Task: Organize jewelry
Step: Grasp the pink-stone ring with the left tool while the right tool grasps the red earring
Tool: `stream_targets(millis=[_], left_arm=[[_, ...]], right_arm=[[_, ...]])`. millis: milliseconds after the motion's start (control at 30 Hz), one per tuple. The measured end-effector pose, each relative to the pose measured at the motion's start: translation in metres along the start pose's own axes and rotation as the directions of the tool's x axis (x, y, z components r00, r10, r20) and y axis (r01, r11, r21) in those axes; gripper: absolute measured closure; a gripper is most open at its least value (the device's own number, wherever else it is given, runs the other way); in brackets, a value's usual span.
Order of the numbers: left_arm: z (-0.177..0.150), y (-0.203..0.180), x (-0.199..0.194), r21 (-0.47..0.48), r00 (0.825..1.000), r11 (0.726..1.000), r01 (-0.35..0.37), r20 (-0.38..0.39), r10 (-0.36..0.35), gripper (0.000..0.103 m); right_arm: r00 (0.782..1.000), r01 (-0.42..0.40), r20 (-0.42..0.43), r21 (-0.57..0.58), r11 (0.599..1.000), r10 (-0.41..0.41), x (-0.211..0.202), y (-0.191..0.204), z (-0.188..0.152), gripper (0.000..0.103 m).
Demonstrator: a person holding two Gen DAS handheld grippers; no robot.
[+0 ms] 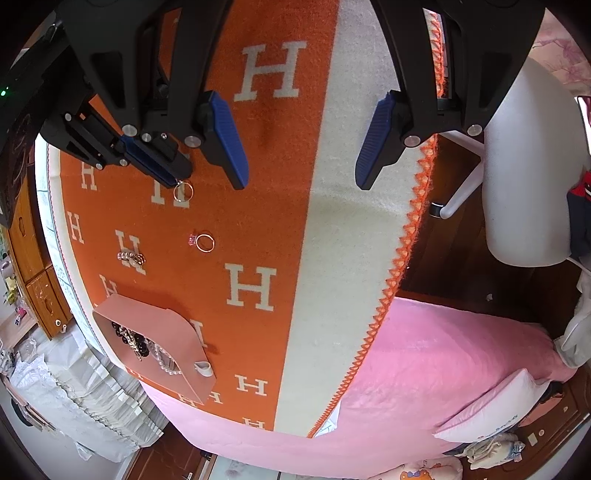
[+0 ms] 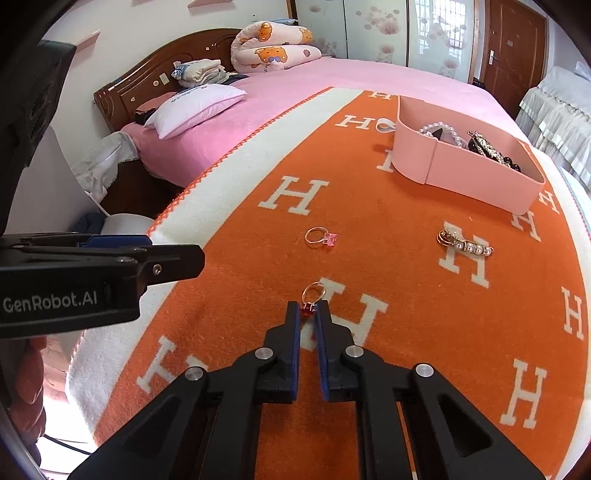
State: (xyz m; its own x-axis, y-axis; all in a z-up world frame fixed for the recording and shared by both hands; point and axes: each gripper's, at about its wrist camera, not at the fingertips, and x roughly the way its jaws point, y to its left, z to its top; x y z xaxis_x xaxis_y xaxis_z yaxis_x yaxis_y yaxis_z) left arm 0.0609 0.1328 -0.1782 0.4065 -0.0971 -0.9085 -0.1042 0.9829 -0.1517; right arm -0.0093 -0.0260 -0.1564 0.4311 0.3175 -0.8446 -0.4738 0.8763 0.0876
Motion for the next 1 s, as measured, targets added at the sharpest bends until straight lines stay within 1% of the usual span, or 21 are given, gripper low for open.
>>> stream_targets(millis=[233, 400, 600, 700, 767, 833, 1000], left_arm=[[0.007, -0.009, 0.005, 0.007, 1.000, 1.000, 0.011, 0.002, -0.011, 0.046], [0.014, -0.024, 0.009, 0.031, 1.000, 0.999, 0.028, -0.001, -0.028, 0.046], [0.022, -0.048, 0.015, 0.068, 0.998, 0.996, 0.061, -0.001, -0.061, 0.046], [0.028, -0.061, 0.020, 0.101, 0.997, 0.992, 0.072, 0.010, -0.073, 0.046], [0.033, -0.069, 0.025, 0.126, 0.997, 0.990, 0.069, 0.018, -0.072, 0.048], [0.037, -0.072, 0.032, 0.138, 0.997, 0.988, 0.072, 0.005, -0.073, 0.050], [0.043, -0.078, 0.045, 0.134, 0.997, 0.988, 0.075, -0.028, -0.071, 0.057]], right_arm=[[0.999, -0.035, 0.008, 0.027, 0.999, 0.035, -0.007, -0.009, -0.001, 0.095], [0.999, -0.025, 0.035, 0.031, 0.999, 0.024, -0.020, -0.018, 0.003, 0.095], [0.999, -0.008, 0.039, 0.104, 0.995, 0.004, -0.025, -0.044, 0.008, 0.095], [0.999, -0.005, 0.036, 0.136, 0.991, 0.000, -0.028, -0.056, 0.007, 0.095], [0.999, -0.002, 0.036, 0.148, 0.989, -0.004, -0.030, -0.063, 0.005, 0.095], [0.999, -0.001, 0.036, 0.159, 0.987, -0.004, -0.031, -0.070, 0.003, 0.095], [0.999, 0.002, 0.031, 0.183, 0.983, -0.008, -0.033, -0.082, -0.003, 0.095]])
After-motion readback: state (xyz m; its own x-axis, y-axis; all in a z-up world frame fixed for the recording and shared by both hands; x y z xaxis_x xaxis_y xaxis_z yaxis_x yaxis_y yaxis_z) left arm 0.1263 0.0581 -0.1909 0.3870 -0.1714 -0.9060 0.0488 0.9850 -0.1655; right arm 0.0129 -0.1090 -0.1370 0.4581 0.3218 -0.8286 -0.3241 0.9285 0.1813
